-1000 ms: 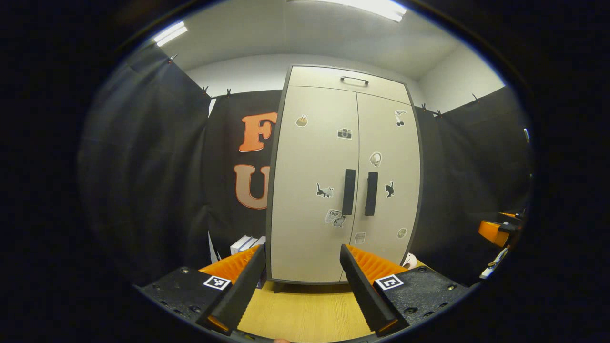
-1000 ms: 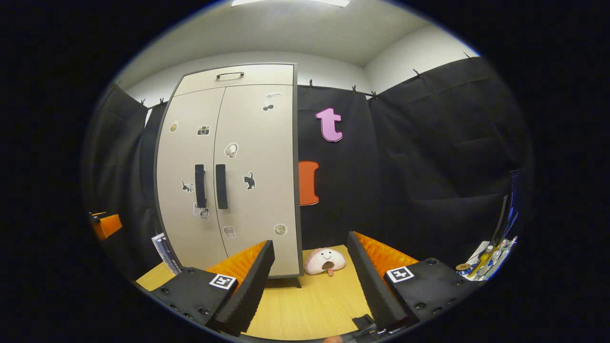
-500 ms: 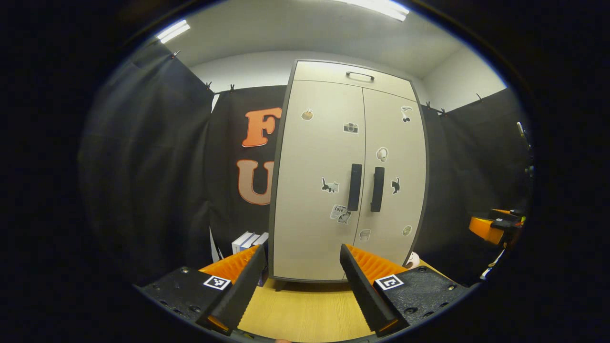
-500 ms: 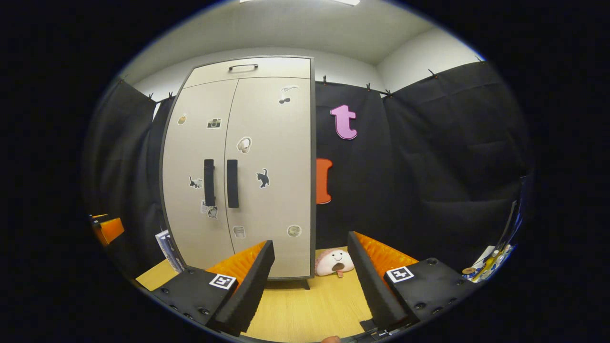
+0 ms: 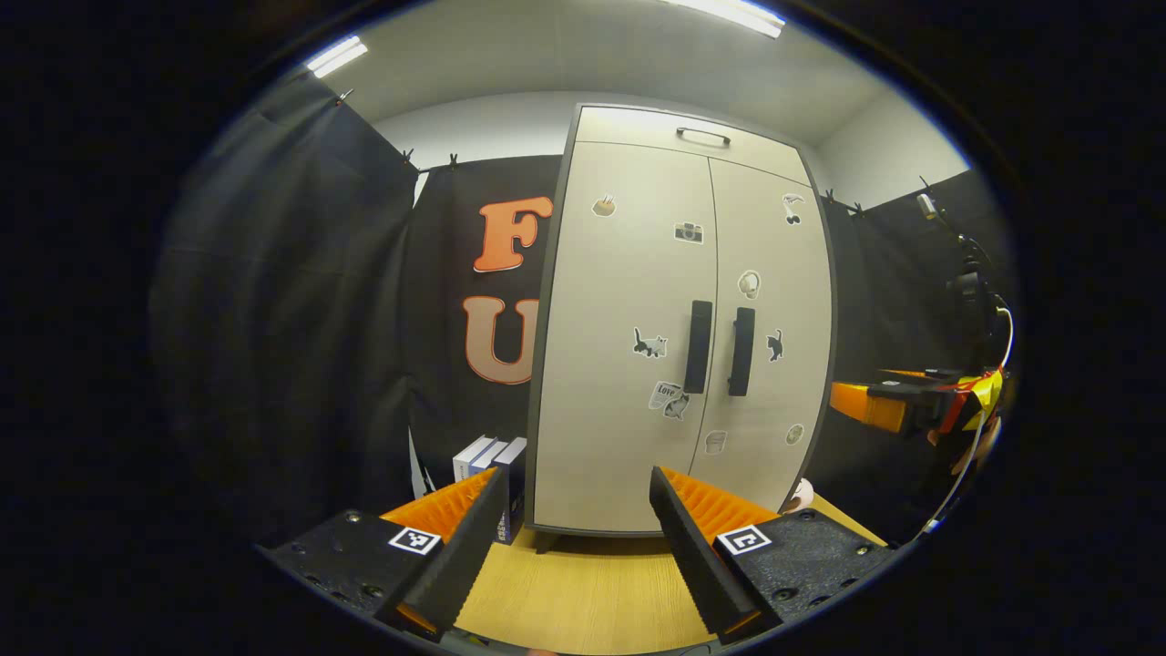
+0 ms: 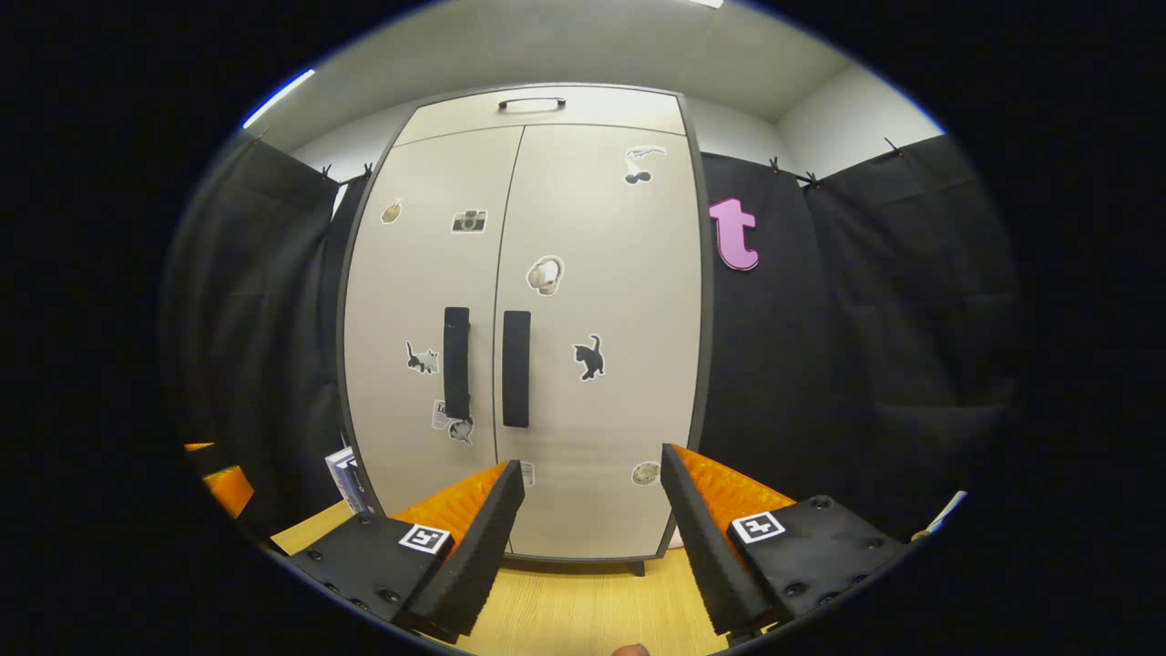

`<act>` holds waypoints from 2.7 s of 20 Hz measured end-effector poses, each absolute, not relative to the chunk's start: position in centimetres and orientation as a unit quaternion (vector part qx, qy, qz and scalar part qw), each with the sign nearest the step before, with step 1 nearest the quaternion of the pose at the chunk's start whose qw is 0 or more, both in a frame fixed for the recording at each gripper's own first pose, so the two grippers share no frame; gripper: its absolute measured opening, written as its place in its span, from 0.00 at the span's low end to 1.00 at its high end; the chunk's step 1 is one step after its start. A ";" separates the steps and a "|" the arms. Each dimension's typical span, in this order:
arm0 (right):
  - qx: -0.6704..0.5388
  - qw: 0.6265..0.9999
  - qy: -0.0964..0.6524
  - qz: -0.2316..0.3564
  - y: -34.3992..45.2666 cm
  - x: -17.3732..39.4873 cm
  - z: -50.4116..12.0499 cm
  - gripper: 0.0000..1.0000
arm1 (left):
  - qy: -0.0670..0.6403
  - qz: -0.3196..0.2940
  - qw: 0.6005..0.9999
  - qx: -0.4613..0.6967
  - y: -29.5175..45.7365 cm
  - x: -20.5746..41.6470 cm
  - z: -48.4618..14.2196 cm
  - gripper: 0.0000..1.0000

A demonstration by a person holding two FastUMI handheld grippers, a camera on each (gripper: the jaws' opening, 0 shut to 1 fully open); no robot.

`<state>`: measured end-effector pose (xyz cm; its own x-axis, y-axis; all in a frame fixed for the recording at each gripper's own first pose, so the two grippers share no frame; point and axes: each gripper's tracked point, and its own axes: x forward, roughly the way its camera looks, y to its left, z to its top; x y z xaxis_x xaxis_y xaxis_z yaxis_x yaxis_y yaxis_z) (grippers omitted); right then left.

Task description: Open the right door of the double-door shoe cabinet with the right hand, and open the left door with the left hand.

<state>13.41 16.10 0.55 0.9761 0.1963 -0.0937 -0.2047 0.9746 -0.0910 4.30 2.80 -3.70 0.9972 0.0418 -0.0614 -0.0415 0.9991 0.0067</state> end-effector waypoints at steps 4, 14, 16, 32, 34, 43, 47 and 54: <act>-0.041 0.992 0.041 0.114 19.5 16.9 1.8 0.97 | 0.034 0.038 0.999 0.001 4.6 4.8 -3.9 0.95; -0.018 0.991 0.048 0.126 25.3 24.5 2.3 0.90 | 0.040 0.065 0.997 0.001 7.4 5.9 -4.8 0.95; -0.014 0.991 0.054 0.123 25.6 25.7 2.0 0.96 | 0.042 0.068 0.997 0.003 7.7 6.0 -5.0 0.95; -0.005 0.990 0.083 0.114 26.2 28.7 0.5 0.38 | 0.033 0.087 0.996 -0.001 7.6 4.4 -4.4 0.95; -0.008 0.989 0.090 0.121 26.1 28.7 0.3 0.33 | 0.032 0.087 0.996 -0.003 7.3 3.8 -4.1 0.95; -0.025 0.988 0.098 0.121 23.6 24.2 0.4 0.27 | 0.021 0.085 0.996 0.007 5.8 -0.5 -2.5 0.95; -0.028 0.986 0.105 0.125 22.7 22.9 0.6 0.27 | 0.013 0.082 0.997 0.000 5.0 -1.7 -1.7 0.95; -0.028 0.985 0.105 0.131 21.6 21.7 0.9 0.27 | 0.013 0.080 0.997 -0.002 3.9 -2.3 -1.0 0.95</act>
